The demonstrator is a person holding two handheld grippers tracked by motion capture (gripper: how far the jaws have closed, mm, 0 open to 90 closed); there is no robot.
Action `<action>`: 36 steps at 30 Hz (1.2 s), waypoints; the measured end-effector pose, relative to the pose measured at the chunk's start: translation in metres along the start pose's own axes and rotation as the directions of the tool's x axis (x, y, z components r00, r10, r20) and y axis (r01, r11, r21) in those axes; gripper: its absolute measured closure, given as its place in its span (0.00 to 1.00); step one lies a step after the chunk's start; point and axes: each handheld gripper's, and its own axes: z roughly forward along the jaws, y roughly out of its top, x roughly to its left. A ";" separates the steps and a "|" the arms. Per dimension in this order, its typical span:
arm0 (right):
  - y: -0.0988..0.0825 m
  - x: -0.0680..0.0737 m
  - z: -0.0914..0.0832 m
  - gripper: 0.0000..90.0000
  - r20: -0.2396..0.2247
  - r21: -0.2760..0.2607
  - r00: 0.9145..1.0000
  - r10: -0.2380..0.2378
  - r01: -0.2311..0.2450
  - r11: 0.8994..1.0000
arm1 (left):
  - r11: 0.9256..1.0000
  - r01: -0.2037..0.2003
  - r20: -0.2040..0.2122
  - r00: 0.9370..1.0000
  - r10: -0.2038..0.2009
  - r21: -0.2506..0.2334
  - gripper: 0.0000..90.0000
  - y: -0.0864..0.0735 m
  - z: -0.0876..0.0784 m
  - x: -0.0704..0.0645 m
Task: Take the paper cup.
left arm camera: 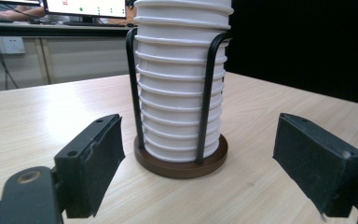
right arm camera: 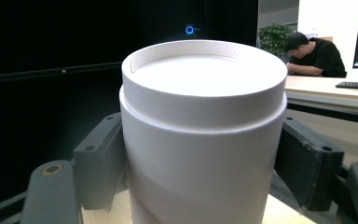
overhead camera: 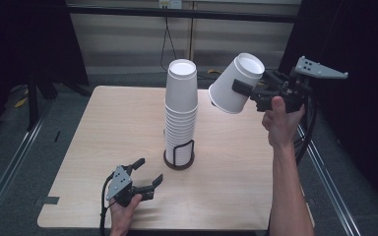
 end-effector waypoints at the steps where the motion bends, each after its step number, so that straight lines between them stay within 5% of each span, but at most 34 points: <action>1: -0.002 0.000 0.000 0.27 -0.002 0.005 1.000 0.001 -0.001 1.000 | 1.000 0.000 0.020 1.000 0.001 -0.004 0.17 0.002 -0.001 0.001; 8: -0.022 0.005 -0.002 0.27 0.000 0.037 1.000 0.008 -0.008 0.999 | 1.000 0.005 0.051 0.999 -0.004 -0.013 0.18 0.020 -0.002 0.002; 17: -0.048 0.011 -0.003 0.27 -0.007 0.070 1.000 0.027 -0.026 0.997 | 0.999 -0.036 0.087 0.996 0.035 0.015 0.19 0.038 0.003 -0.004; 36: -0.099 0.030 0.003 0.27 -0.064 0.117 0.996 0.063 -0.055 0.992 | 0.997 -0.072 0.175 0.982 0.071 -0.005 0.17 0.054 0.013 -0.018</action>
